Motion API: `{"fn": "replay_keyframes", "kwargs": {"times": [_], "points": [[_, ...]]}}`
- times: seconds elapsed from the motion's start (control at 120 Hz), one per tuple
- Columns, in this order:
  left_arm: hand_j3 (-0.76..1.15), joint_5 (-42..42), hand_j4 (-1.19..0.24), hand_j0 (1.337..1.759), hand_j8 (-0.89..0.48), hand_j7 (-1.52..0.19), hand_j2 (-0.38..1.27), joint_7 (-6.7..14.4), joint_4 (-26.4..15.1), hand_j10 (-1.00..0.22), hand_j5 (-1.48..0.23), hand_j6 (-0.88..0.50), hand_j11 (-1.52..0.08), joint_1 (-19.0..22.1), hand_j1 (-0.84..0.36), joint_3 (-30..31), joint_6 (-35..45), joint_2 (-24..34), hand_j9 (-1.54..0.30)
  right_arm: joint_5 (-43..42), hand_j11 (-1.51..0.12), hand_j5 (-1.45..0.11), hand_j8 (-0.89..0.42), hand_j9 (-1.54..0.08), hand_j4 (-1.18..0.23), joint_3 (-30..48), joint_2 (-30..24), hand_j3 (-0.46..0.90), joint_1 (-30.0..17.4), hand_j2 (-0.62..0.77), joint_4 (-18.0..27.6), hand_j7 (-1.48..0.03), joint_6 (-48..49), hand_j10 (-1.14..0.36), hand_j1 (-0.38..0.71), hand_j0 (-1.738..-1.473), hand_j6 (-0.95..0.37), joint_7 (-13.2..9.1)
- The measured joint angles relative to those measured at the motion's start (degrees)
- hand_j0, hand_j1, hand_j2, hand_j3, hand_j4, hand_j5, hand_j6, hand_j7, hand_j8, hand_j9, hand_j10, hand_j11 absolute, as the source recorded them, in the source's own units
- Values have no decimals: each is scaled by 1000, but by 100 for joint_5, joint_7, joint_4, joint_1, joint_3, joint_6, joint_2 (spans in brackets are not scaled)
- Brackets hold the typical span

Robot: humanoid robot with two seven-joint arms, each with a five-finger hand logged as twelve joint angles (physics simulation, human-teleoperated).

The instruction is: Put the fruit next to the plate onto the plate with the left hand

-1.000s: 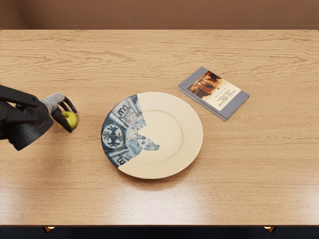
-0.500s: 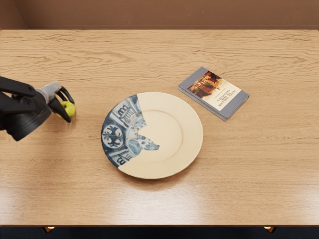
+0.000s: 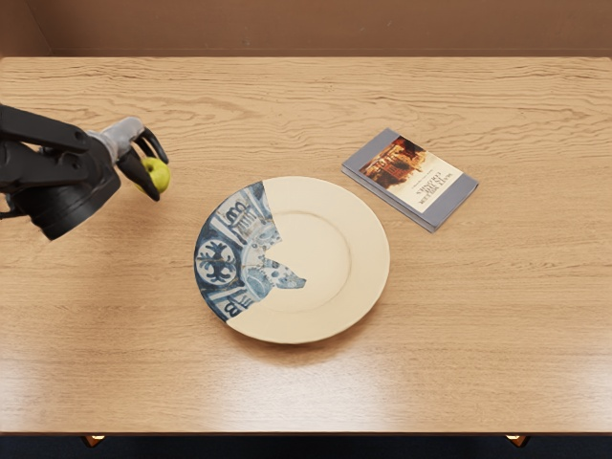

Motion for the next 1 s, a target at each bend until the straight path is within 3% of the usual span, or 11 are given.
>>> {"fn": "replay_keyframes", "kwargs": {"times": [0.683, 1.0], "points": [[0, -365, -716, 1655, -505, -956, 468, -20, -447, -717, -977, -476, -968, -608, -306, -316, -9, -1023, -966, 0, 0, 0, 0, 0, 0, 0, 0, 0, 0, 0, 0, 0, 0, 0, -349, -1658, 0, 0], [0, -677, -713, 1655, -513, -954, 469, -49, -664, -717, -978, -480, -968, -686, -299, -459, -24, -1425, -966, 0, 0, 0, 0, 0, 0, 0, 0, 0, 0, 0, 0, 0, 0, 0, -349, -1658, 0, 0]]}}
